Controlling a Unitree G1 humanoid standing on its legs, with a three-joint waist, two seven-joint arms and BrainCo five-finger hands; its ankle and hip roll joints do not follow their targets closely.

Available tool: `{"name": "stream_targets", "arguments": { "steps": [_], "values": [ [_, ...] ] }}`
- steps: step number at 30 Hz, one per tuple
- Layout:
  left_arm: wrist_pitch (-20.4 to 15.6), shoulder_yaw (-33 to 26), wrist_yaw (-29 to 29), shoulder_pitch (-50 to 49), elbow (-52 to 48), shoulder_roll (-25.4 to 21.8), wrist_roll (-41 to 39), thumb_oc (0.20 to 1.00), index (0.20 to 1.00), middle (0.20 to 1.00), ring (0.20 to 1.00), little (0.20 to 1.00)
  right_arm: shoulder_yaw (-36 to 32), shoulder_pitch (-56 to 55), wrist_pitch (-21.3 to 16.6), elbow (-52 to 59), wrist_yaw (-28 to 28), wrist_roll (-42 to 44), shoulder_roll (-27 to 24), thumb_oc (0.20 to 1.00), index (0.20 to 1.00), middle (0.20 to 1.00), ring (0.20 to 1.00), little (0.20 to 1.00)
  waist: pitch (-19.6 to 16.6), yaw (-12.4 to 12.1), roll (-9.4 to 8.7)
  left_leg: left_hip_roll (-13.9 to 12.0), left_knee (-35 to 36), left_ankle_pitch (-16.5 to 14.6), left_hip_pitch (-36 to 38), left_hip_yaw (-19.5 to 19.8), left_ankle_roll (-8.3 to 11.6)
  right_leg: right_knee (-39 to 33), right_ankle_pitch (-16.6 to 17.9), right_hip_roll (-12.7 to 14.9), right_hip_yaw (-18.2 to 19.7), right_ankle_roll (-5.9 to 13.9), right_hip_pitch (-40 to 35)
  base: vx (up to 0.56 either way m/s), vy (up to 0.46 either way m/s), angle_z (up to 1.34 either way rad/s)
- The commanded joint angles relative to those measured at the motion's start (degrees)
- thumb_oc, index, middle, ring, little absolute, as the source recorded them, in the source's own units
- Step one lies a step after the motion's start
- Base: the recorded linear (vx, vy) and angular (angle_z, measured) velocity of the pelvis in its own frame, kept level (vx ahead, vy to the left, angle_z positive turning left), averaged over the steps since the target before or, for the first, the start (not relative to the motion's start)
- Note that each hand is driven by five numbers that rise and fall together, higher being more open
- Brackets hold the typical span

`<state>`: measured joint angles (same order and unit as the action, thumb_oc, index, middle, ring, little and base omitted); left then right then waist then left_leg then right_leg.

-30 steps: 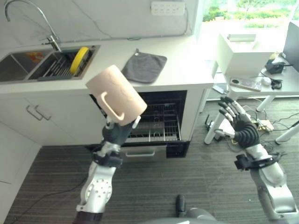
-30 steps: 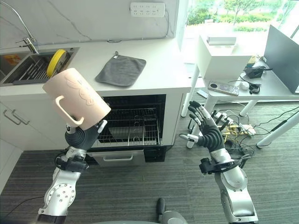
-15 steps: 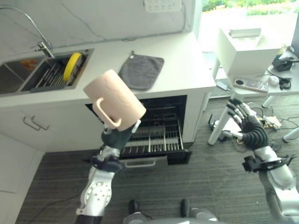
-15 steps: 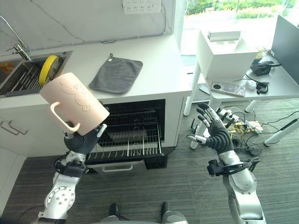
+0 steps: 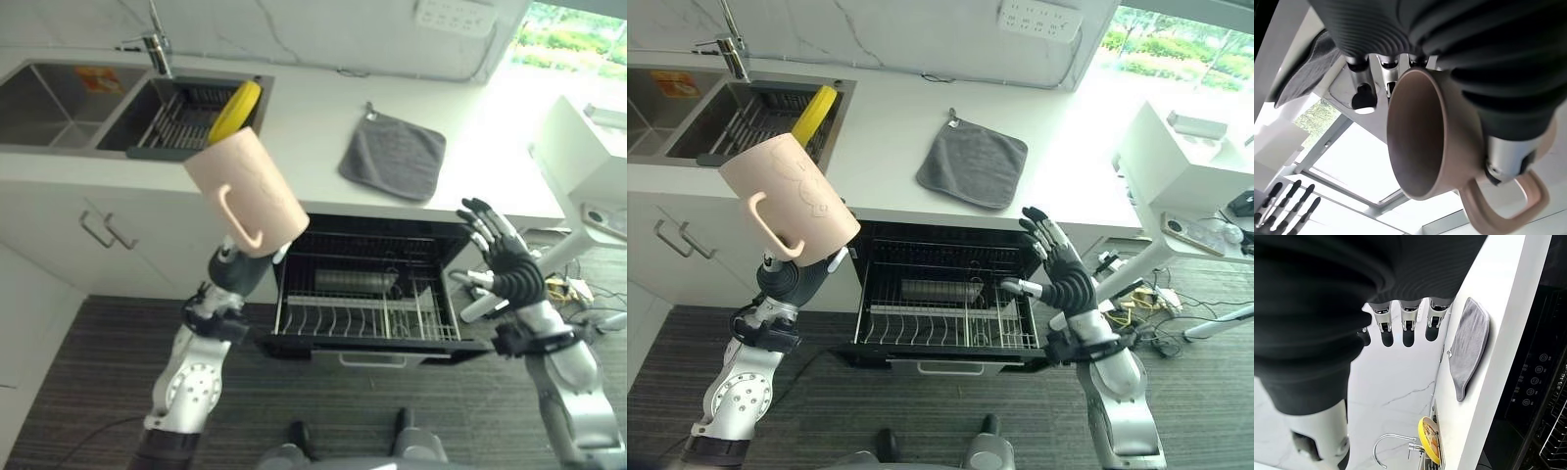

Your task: Place the dishes in the dishwasher.

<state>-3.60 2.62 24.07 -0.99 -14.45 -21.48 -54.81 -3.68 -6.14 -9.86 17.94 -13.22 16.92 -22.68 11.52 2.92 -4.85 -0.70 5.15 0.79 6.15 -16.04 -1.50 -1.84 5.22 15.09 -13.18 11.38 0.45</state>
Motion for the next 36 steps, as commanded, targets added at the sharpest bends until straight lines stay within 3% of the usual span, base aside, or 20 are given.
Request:
{"name": "stream_targets", "arguments": {
  "steps": [1, 3, 11, 16, 19, 25, 36],
  "values": [
    [-5.7, -0.1, -2.9, 2.4, -1.2, 1.3, 7.9, 0.2, 0.2, 0.2, 0.2, 0.2, -0.7, 2.1, 2.6, -0.3, 0.3, 4.5, -2.3, 1.0, 1.0, 1.0, 1.0, 1.0, -1.6, 0.0, 1.69, -5.4, -0.1, -2.7, 0.6, 2.9, 4.18, 2.6, -3.8, -3.5, 0.5, 0.34, -3.8, 0.11, -0.256, 0.21],
    [-5.8, 0.5, -2.9, 2.4, 0.3, 0.5, 12.0, 0.2, 0.2, 0.2, 0.2, 0.2, -0.6, 3.2, 5.2, -1.5, -1.9, 8.0, -2.6, 1.0, 1.0, 1.0, 1.0, 1.0, -2.4, -0.2, 1.85, -6.4, -0.1, -2.6, 1.4, 2.9, 4.78, 1.3, -4.7, -4.4, 0.3, -0.46, -5.4, 0.12, -0.19, 0.08],
    [-4.1, 2.4, -1.4, 3.0, 4.2, -0.3, 15.8, 0.2, 0.2, 0.2, 0.2, 0.2, -1.1, 5.7, 9.0, -2.8, -6.8, 15.6, -3.8, 1.0, 1.0, 1.0, 1.0, 1.0, -3.8, -0.1, 2.57, -8.7, -0.1, -1.7, 2.5, 2.4, 6.98, -0.9, -6.1, -5.8, -0.9, -1.89, -8.6, 0.04, -0.07, -0.04],
    [-2.1, 4.3, 3.6, 3.4, 7.4, -1.1, 17.4, 0.2, 0.2, 0.2, 0.2, 0.2, 1.5, 7.7, 13.6, -2.4, -17.7, 22.6, -4.6, 1.0, 1.0, 1.0, 1.0, 1.0, -4.9, -0.2, 3.17, -9.0, -0.1, -1.9, 3.3, 2.4, 7.53, -1.6, -6.4, -6.1, -1.3, -2.15, -9.6, 0.0, -0.027, 0.0],
    [-0.9, 5.5, 5.3, 4.1, 9.5, -1.3, 17.9, 0.2, 0.2, 0.2, 0.2, 0.2, 3.4, 10.0, 14.5, -4.4, -21.3, 24.5, -5.2, 1.0, 1.0, 1.0, 1.0, 1.0, -5.6, -0.8, 3.28, -9.0, -0.1, -2.2, 3.8, 2.6, 7.73, -1.7, -6.4, -5.9, -2.0, -2.18, -10.2, 0.01, -0.044, 0.01],
    [-0.4, 6.3, 6.4, 4.1, 11.2, -1.6, 19.6, 0.2, 0.2, 0.2, 0.2, 0.2, 4.1, 11.6, 15.6, -2.9, -23.4, 24.0, -5.8, 1.0, 1.0, 1.0, 1.0, 1.0, -5.9, -1.0, 3.45, -8.8, -0.1, -2.5, 4.1, 3.0, 7.81, -1.8, -6.4, -5.9, -2.0, -2.12, -10.4, -0.01, -0.021, 0.09],
    [-1.4, 10.6, 8.5, 5.4, 11.8, -1.7, 23.3, 0.2, 0.2, 0.2, 0.2, 0.2, 8.7, 15.0, 16.7, -2.2, -22.1, 22.9, -3.8, 1.0, 1.0, 1.0, 1.0, 1.0, -6.1, -1.8, 3.77, -8.7, -0.1, -2.7, 4.5, 3.1, 7.55, -2.2, -6.1, -5.7, -1.8, -2.2, -10.9, 0.0, 0.0, 0.0]
  ]
}}
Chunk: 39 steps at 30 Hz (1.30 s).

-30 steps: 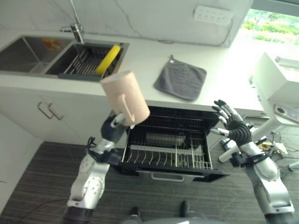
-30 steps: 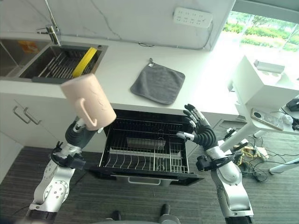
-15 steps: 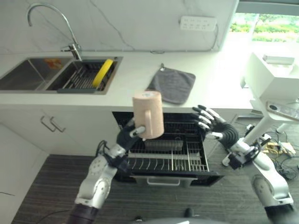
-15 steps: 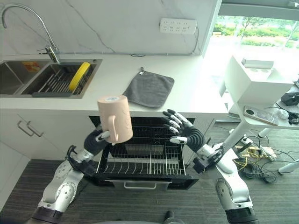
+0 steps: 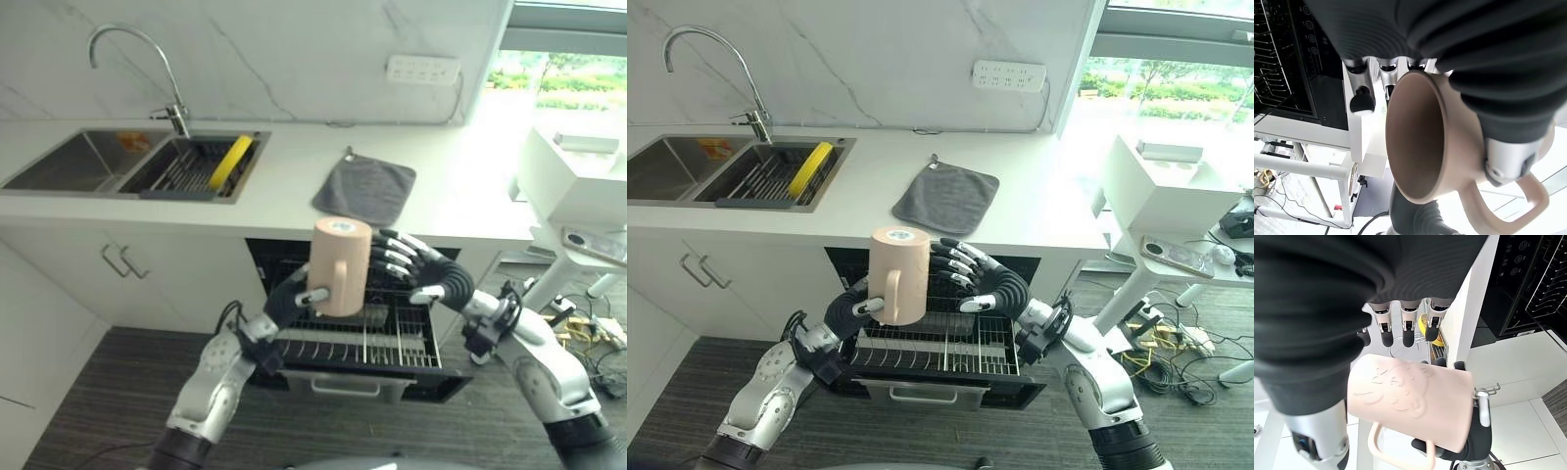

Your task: Place the dishes in the dishwasher.

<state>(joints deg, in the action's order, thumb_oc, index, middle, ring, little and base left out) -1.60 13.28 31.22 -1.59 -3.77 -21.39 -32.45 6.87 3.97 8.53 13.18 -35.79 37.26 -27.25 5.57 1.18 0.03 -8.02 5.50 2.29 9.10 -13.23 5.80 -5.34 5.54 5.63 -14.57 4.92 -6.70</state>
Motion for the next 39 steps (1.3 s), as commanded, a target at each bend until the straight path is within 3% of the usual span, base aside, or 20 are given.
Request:
{"name": "stream_targets", "arguments": {
  "steps": [1, 21, 39],
  "values": [
    [-3.4, 0.5, 1.8, 6.5, 0.9, -2.2, 1.2, 0.2, 0.2, 0.2, 0.2, 0.2, -1.5, 5.6, -1.8, 2.2, 0.7, 2.5, 0.8, 1.0, 1.0, 1.0, 1.0, 1.0, -0.2, -0.1, -1.11, -1.4, -0.5, -4.3, 1.6, 0.3, 0.25, 1.3, -6.4, 3.7, -0.5, 4.27, -3.7, 0.0, 0.0, 0.0],
    [-2.7, 6.1, 2.9, 7.9, -0.3, -2.1, 2.6, 0.2, 0.2, 0.2, 0.2, 0.2, 2.1, 9.9, -2.9, 0.6, 4.0, 0.5, 2.9, 1.0, 1.0, 1.0, 1.0, 1.0, 0.0, -0.1, -0.75, -1.5, -0.5, -4.5, 2.0, 0.1, 0.05, 1.4, -6.3, 3.9, -0.3, 4.22, -3.8, 0.0, 0.0, 0.0],
    [-3.3, 6.7, 2.8, 8.9, -0.6, -2.2, 3.2, 0.2, 0.2, 0.2, 0.2, 0.2, 5.8, 11.0, 0.1, 0.1, 3.0, -2.2, 3.7, 1.0, 1.0, 1.0, 1.0, 1.0, 0.0, -0.3, -0.97, -1.4, -0.5, -4.5, 2.1, 0.0, -0.05, 1.1, -6.0, 4.0, -0.2, 4.18, -3.9, 0.0, 0.0, 0.0]
  ]
}}
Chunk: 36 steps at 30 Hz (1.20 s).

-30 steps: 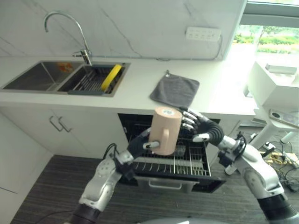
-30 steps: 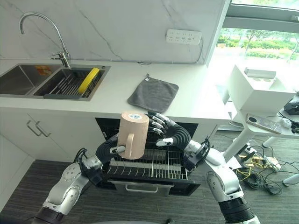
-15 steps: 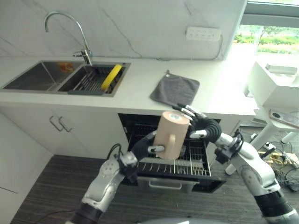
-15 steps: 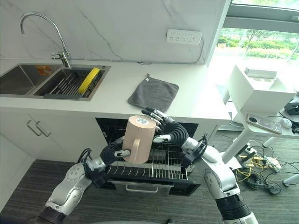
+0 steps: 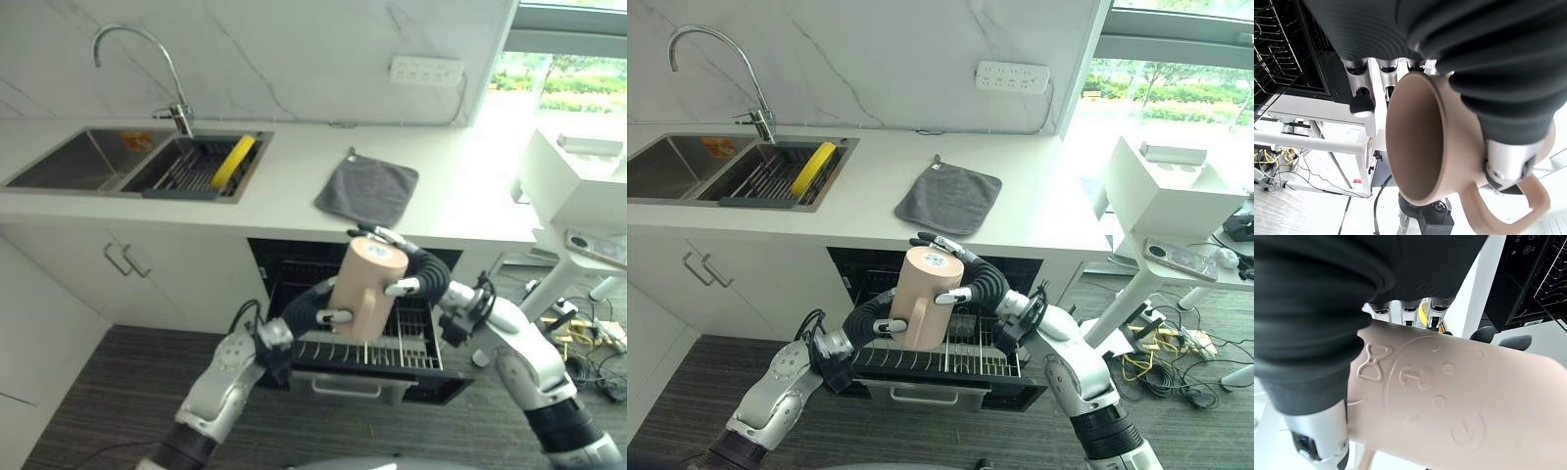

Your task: Place the dishes in the dishwasher.

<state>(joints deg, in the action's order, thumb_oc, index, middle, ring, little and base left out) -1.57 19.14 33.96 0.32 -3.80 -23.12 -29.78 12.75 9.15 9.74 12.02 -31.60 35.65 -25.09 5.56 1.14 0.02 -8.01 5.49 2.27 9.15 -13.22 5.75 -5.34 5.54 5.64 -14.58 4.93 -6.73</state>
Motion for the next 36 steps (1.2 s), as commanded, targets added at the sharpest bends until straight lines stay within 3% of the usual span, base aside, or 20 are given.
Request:
{"name": "stream_targets", "arguments": {
  "steps": [1, 31, 32, 36],
  "values": [
    [-3.2, 0.8, 0.0, 7.1, -0.7, -0.4, 0.5, 0.2, 0.2, 0.2, 0.2, 0.2, -0.1, 5.8, -0.9, 1.4, -1.2, -0.6, 1.5, 1.0, 1.0, 1.0, 1.0, 1.0, 0.0, -0.3, -0.99, -1.4, -0.5, -4.5, 2.1, 0.0, 0.0, 1.1, -6.0, 4.0, -0.2, 4.2, -3.8, 0.0, 0.0, 0.0],
    [-6.2, 0.2, -3.1, 8.0, -0.3, -1.4, 3.1, 0.2, 0.2, 0.2, 0.2, 0.2, 1.3, 6.1, 2.5, 1.1, -2.5, -1.5, 0.7, 1.0, 1.0, 1.0, 1.0, 1.0, 0.1, -0.2, -1.43, -1.7, -0.5, -4.5, 2.5, -0.4, 0.08, 0.8, -5.8, 3.9, 0.0, 4.2, -4.0, 0.0, 0.0, 0.0],
    [-6.0, 0.1, -3.0, 7.9, -0.4, -1.4, 3.1, 0.2, 0.2, 0.2, 0.2, 0.2, 1.3, 6.2, 2.0, 1.2, -2.6, -1.7, 0.6, 0.225, 0.225, 0.225, 0.225, 0.225, 0.1, -0.2, -1.44, -1.7, -0.5, -4.5, 2.6, -0.4, 0.07, 0.8, -5.8, 3.8, 0.1, 4.18, -4.0, 0.0, 0.0, 0.0],
    [-6.1, 0.3, -2.9, 7.8, -0.1, -1.3, 3.1, 0.2, 0.2, 0.2, 0.2, 0.2, 1.3, 6.4, 0.4, 1.5, -3.4, -3.1, 0.7, 0.2, 0.2, 0.2, 0.2, 0.2, 0.2, -0.2, -1.39, -1.7, -0.5, -4.5, 2.6, -0.4, -0.01, 0.8, -5.8, 3.9, 0.2, 4.15, -4.1, 0.0, 0.0, 0.0]
  ]
}}
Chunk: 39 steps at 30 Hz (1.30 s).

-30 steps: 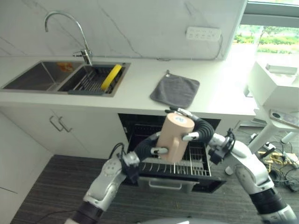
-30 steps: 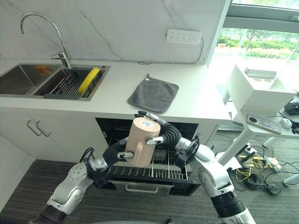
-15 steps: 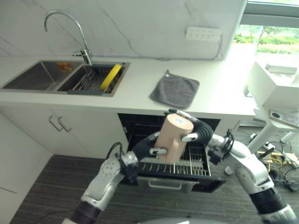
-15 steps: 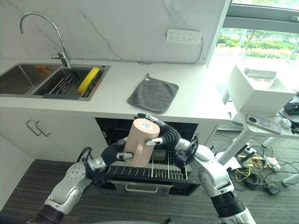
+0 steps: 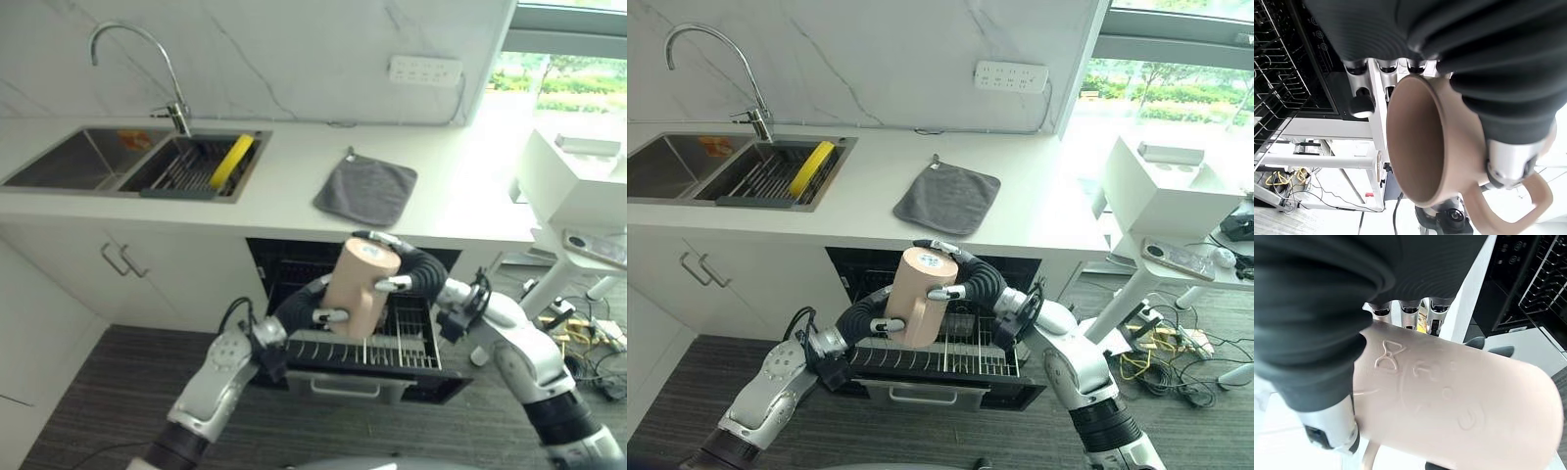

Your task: Place the dishes in the dishwasher.

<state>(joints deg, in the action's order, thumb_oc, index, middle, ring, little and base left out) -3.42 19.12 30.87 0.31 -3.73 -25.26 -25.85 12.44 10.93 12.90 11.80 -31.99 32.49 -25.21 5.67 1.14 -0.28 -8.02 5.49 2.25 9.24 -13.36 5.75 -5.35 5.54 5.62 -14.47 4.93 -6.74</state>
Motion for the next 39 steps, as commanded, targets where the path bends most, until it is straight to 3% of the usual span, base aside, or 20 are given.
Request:
{"name": "stream_targets", "arguments": {
  "steps": [1, 21, 22, 23, 24, 25, 39],
  "values": [
    [-4.2, 0.3, 0.2, 7.8, -0.1, 0.9, -0.9, 0.2, 0.2, 0.2, 0.2, 0.2, 1.6, 4.7, -3.2, 1.8, -2.9, -0.2, 0.8, 0.2, 0.2, 0.2, 0.2, 0.2, 0.0, -0.2, -1.1, -1.6, -0.5, -4.5, 2.5, -0.3, 0.0, 0.8, -5.8, 3.9, 0.1, 4.15, -4.1, 0.0, 0.0, 0.0],
    [-2.6, -0.2, -1.7, 6.7, -0.2, 2.3, -3.4, 0.2, 0.2, 0.2, 0.2, 0.2, 0.3, 5.2, -10.9, 3.5, -1.3, -5.4, -0.1, 0.2, 0.2, 0.2, 0.2, 0.2, 0.2, -0.1, -1.16, -1.6, -0.5, -4.7, 2.6, -0.5, -0.15, 0.9, -5.7, 4.0, 0.3, 4.15, -3.9, 0.0, 0.0, 0.0],
    [-2.9, -0.3, -1.9, 6.5, 0.0, 2.4, -3.1, 0.241, 0.241, 0.241, 0.241, 0.241, -0.1, 5.3, -11.4, 3.5, -0.5, -5.5, 0.1, 0.2, 0.2, 0.2, 0.2, 0.2, 0.2, -0.1, -1.17, -1.5, -0.5, -4.7, 2.6, -0.5, -0.17, 0.9, -5.7, 4.0, 0.3, 4.13, -3.9, 0.0, 0.0, 0.0],
    [-2.9, -0.2, -2.0, 6.4, 0.1, 2.5, -3.3, 0.485, 0.485, 0.485, 0.485, 0.485, -0.2, 5.3, -11.6, 3.5, -0.2, -5.6, 0.1, 0.2, 0.2, 0.2, 0.2, 0.2, 0.2, -0.1, -1.17, -1.5, -0.5, -4.7, 2.6, -0.4, -0.18, 0.9, -5.7, 4.0, 0.3, 4.13, -3.9, 0.0, 0.0, 0.0],
    [-2.8, -0.2, -2.2, 6.3, 0.0, 2.6, -3.3, 0.796, 0.796, 0.796, 0.796, 0.796, -0.4, 5.2, -11.8, 3.4, 0.2, -5.8, 0.2, 0.2, 0.2, 0.2, 0.2, 0.2, 0.2, -0.1, -1.17, -1.5, -0.5, -4.7, 2.5, -0.4, -0.2, 0.9, -5.8, 4.0, 0.4, 4.12, -3.9, 0.0, 0.0, 0.0],
    [-2.7, -0.5, -2.2, 6.2, -0.1, 2.7, -3.3, 1.0, 1.0, 1.0, 1.0, 1.0, -0.6, 5.0, -12.0, 3.4, 0.5, -6.2, 0.2, 0.2, 0.2, 0.2, 0.2, 0.2, 0.2, -0.1, -1.14, -1.5, -0.5, -4.7, 2.5, -0.4, -0.21, 0.9, -5.8, 4.0, 0.3, 4.12, -3.9, 0.0, 0.0, 0.0],
    [-2.7, -2.2, -3.0, 4.5, 0.1, 2.8, -4.7, 1.0, 1.0, 1.0, 1.0, 1.0, -2.7, 2.4, -14.5, 0.5, 3.7, -9.4, -1.2, 0.2, 0.2, 0.2, 0.2, 0.2, 0.3, 0.0, -1.03, -1.6, -0.5, -4.8, 2.7, -0.6, -0.19, 0.9, -5.7, 4.0, 0.3, 4.18, -3.9, 0.0, 0.0, 0.0]
  ]
}}
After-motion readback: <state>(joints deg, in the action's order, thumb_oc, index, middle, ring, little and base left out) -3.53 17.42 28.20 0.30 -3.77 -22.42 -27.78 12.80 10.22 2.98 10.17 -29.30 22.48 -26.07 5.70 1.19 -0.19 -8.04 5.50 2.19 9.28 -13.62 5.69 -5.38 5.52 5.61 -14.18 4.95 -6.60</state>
